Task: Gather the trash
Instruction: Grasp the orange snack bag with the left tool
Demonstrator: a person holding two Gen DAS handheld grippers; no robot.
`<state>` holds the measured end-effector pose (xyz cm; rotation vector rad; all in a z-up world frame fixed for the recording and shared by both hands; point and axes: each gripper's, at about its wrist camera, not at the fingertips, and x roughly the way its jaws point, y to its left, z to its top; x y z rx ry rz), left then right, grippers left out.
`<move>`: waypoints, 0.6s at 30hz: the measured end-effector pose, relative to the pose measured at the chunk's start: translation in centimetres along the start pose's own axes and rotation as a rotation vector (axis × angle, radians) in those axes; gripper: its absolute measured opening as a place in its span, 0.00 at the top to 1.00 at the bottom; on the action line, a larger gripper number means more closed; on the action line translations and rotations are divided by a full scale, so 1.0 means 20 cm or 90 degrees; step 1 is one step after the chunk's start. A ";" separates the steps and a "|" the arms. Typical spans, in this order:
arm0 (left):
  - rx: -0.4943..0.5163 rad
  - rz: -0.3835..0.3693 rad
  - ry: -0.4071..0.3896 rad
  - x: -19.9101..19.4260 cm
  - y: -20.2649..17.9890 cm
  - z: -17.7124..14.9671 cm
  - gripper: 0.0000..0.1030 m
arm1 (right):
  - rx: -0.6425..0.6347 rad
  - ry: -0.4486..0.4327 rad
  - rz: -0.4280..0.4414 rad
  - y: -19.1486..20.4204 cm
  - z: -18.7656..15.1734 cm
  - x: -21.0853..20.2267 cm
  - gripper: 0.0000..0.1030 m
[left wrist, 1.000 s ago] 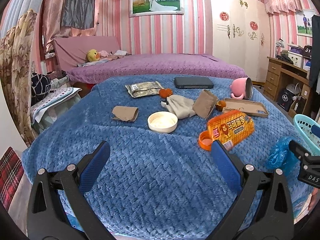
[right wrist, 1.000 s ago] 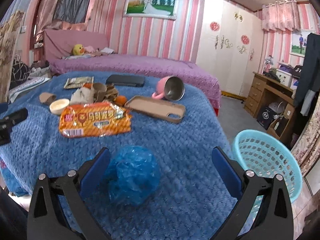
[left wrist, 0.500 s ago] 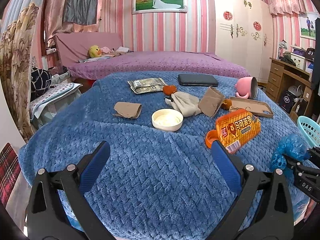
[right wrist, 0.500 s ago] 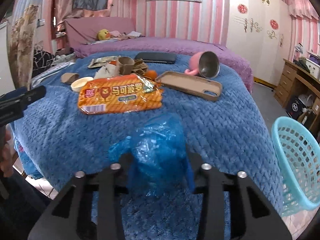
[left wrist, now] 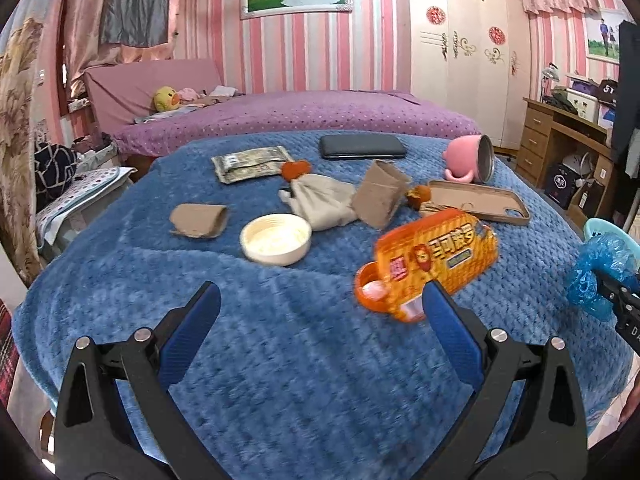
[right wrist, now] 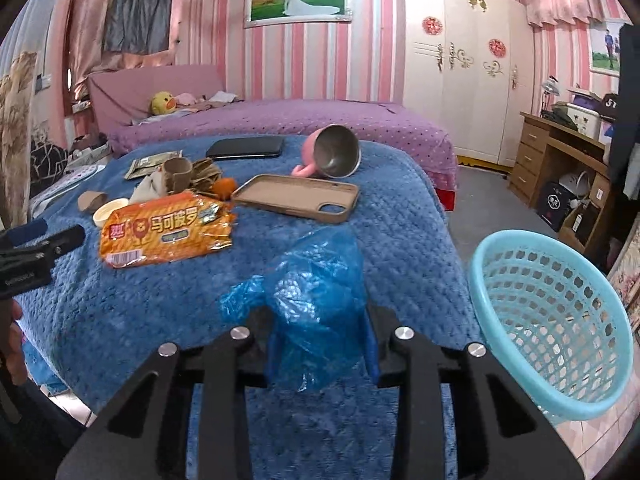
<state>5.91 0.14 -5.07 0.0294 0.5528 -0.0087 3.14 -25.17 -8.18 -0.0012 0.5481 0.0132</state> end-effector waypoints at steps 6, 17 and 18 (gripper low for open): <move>0.022 -0.027 0.013 0.08 -0.11 0.03 0.21 | 0.014 -0.005 -0.002 -0.05 0.00 0.00 0.68; 0.034 -0.050 0.058 0.19 -0.22 0.03 0.62 | 0.049 -0.010 0.008 -0.14 0.00 0.01 0.68; 0.037 -0.053 0.061 0.19 -0.23 0.03 0.71 | 0.055 -0.011 0.010 -0.15 0.00 0.01 0.68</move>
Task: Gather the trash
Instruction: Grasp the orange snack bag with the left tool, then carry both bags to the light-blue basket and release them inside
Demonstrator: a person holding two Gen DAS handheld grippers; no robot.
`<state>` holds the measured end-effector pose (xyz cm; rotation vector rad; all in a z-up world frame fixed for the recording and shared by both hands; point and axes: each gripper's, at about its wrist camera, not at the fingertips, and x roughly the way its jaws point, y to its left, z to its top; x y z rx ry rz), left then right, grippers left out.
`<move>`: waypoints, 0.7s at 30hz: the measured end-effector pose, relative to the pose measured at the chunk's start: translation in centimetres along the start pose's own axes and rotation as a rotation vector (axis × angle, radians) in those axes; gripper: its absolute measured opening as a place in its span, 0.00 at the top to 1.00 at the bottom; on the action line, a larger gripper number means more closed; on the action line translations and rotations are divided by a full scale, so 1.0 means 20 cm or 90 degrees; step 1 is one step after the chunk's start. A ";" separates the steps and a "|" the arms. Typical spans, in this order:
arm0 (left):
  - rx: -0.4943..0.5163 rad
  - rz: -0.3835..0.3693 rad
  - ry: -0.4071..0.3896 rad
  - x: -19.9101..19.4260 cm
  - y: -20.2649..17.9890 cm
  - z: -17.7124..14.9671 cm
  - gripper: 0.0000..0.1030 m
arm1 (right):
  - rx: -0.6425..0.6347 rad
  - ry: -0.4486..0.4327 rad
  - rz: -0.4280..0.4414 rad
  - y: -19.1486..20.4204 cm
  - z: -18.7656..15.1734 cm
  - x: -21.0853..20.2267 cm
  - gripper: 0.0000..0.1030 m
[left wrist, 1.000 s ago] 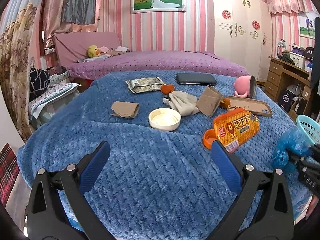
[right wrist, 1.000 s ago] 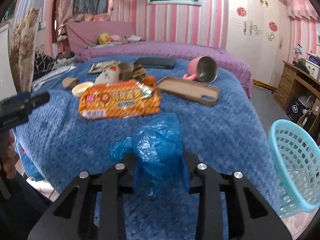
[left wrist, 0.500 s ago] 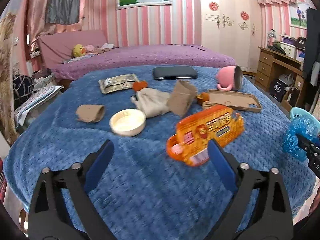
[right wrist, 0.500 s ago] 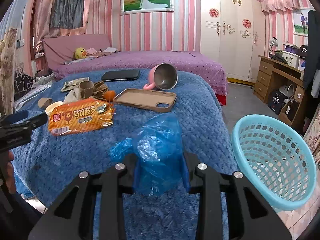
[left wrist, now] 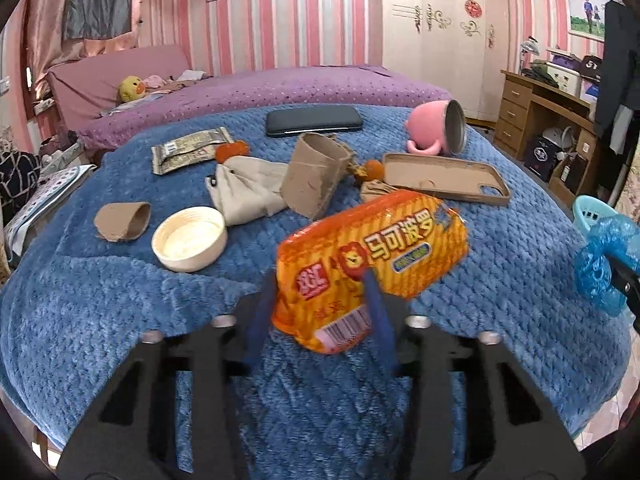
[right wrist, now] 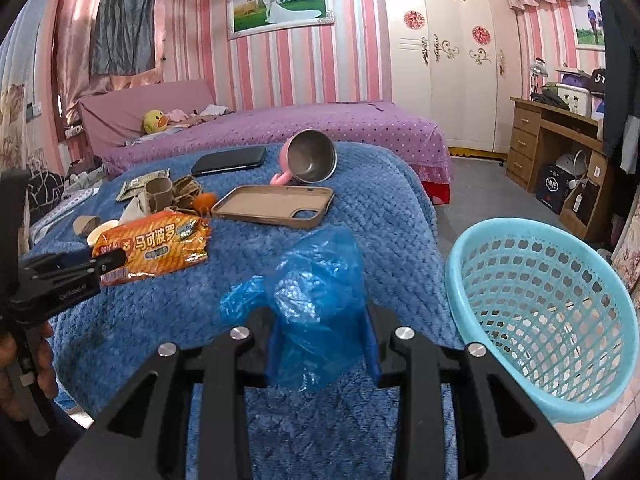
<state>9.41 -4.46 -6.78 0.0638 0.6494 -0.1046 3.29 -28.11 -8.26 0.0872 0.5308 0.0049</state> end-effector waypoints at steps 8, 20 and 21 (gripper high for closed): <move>0.003 -0.011 -0.040 -0.10 -0.04 0.01 0.97 | 0.012 -0.007 0.002 -0.03 0.01 -0.01 0.68; 0.047 -0.071 -0.146 -0.44 -0.30 0.15 0.98 | 0.001 -0.062 -0.052 -0.19 0.16 -0.18 0.68; 0.050 -0.081 -0.150 -0.45 -0.33 0.16 0.98 | 0.004 -0.064 -0.063 -0.24 0.18 -0.21 0.68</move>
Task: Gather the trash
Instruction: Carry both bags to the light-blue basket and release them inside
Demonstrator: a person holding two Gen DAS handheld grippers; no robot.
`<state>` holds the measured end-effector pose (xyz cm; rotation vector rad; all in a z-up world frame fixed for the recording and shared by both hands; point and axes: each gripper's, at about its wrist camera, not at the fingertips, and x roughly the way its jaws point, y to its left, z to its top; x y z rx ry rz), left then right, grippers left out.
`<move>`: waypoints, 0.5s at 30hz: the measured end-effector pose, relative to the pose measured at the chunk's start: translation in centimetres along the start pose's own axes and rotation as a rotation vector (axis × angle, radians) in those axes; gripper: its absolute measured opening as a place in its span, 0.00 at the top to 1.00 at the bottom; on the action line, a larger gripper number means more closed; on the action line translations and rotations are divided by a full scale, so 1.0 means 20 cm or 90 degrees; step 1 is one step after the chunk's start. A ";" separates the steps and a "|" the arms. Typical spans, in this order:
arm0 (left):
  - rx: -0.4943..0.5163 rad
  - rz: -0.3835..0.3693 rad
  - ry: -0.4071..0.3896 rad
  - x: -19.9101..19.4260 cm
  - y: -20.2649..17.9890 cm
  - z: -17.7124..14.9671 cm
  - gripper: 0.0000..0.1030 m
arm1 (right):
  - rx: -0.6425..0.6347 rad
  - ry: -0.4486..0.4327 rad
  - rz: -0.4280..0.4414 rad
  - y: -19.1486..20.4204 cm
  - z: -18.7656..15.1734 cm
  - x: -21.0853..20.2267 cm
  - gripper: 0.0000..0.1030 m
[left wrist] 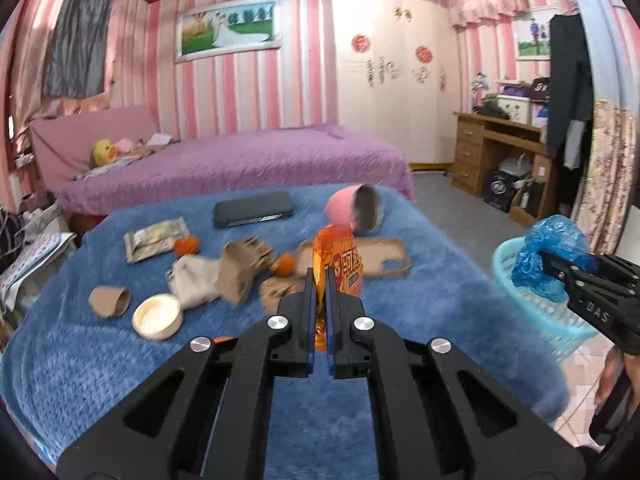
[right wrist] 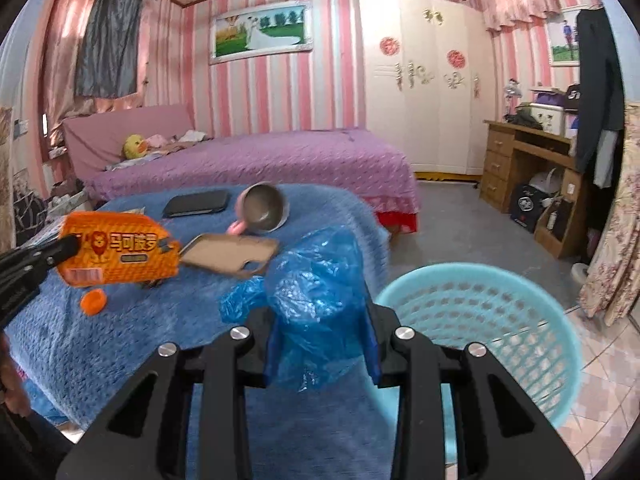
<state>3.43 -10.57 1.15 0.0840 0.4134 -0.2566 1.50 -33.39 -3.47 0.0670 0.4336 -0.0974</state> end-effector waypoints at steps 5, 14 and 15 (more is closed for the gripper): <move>0.020 -0.041 -0.008 0.00 -0.19 0.08 0.98 | 0.025 0.007 -0.043 -0.23 0.04 -0.03 0.68; 0.036 -0.140 0.034 0.13 -0.61 0.11 0.98 | 0.055 0.029 -0.138 -0.62 0.01 -0.09 0.68; 0.039 -0.152 0.040 0.15 -0.67 0.12 0.98 | 0.057 0.031 -0.144 -0.65 0.01 -0.09 0.68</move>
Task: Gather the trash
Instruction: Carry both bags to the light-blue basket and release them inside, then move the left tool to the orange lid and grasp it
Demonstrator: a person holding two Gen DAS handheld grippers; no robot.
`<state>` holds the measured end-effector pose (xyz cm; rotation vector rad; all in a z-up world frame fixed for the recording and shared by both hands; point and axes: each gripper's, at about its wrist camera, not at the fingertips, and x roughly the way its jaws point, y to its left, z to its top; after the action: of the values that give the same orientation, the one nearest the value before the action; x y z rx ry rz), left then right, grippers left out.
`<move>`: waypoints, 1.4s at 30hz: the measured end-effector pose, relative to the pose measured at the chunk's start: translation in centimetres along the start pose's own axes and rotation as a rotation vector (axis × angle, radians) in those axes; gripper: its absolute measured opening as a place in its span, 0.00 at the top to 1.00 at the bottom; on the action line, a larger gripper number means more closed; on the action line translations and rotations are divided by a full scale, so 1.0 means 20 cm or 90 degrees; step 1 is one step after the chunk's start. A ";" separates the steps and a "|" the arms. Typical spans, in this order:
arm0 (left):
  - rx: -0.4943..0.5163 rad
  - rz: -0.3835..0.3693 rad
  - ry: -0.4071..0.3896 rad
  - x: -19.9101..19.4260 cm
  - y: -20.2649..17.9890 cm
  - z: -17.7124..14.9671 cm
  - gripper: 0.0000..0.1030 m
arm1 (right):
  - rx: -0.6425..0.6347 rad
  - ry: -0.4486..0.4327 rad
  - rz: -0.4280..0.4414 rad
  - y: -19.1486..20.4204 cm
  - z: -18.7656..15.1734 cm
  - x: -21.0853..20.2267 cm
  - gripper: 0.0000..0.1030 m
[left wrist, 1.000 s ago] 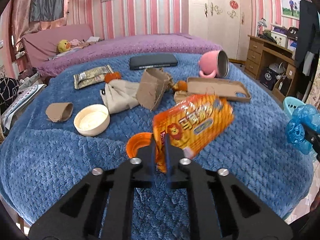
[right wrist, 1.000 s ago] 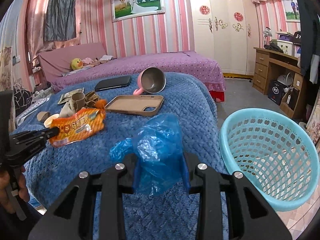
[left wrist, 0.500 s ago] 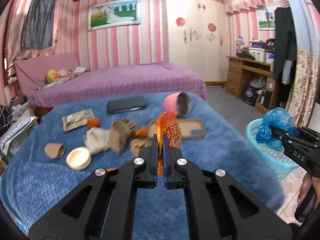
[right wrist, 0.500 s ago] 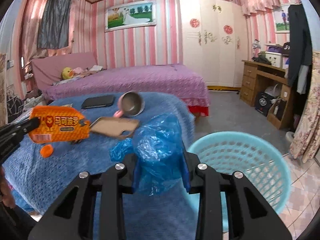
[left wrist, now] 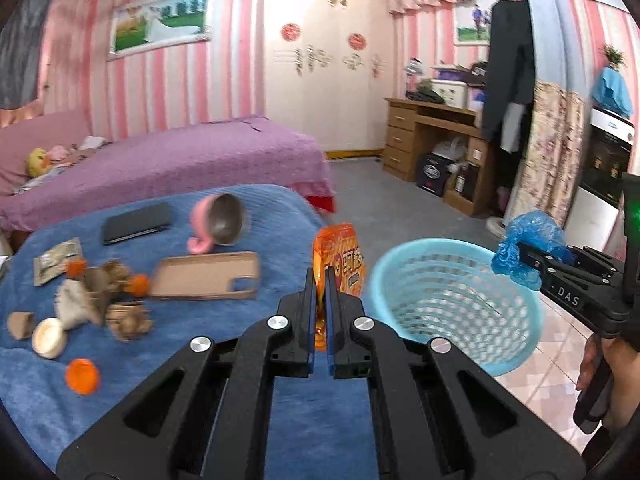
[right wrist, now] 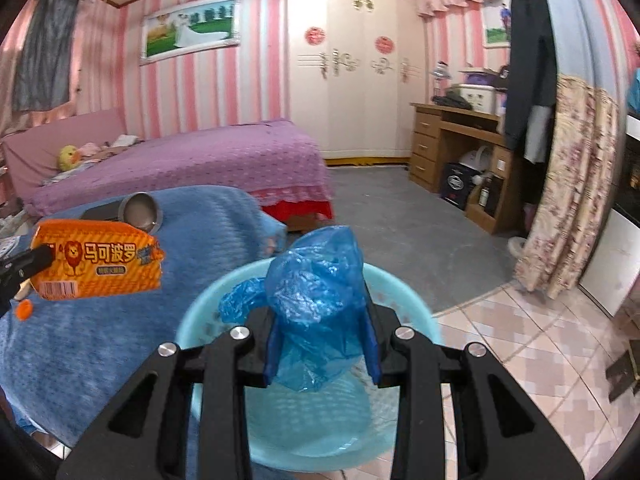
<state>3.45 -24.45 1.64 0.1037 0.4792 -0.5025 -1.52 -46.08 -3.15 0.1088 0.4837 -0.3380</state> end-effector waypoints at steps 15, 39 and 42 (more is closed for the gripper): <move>-0.003 -0.070 0.108 0.51 -0.34 -0.01 0.67 | 0.039 0.045 -0.038 -0.31 -0.04 0.17 0.68; -0.039 0.102 0.034 0.30 0.13 0.04 0.05 | -0.003 0.070 -0.030 0.01 0.05 0.35 0.24; -0.051 0.111 0.023 0.24 0.20 0.05 0.05 | -0.004 0.062 -0.033 0.07 0.07 0.34 0.13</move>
<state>9.42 -23.22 0.21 0.0770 0.5204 -0.3114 5.16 -47.09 -5.07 0.1078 0.5849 -0.3835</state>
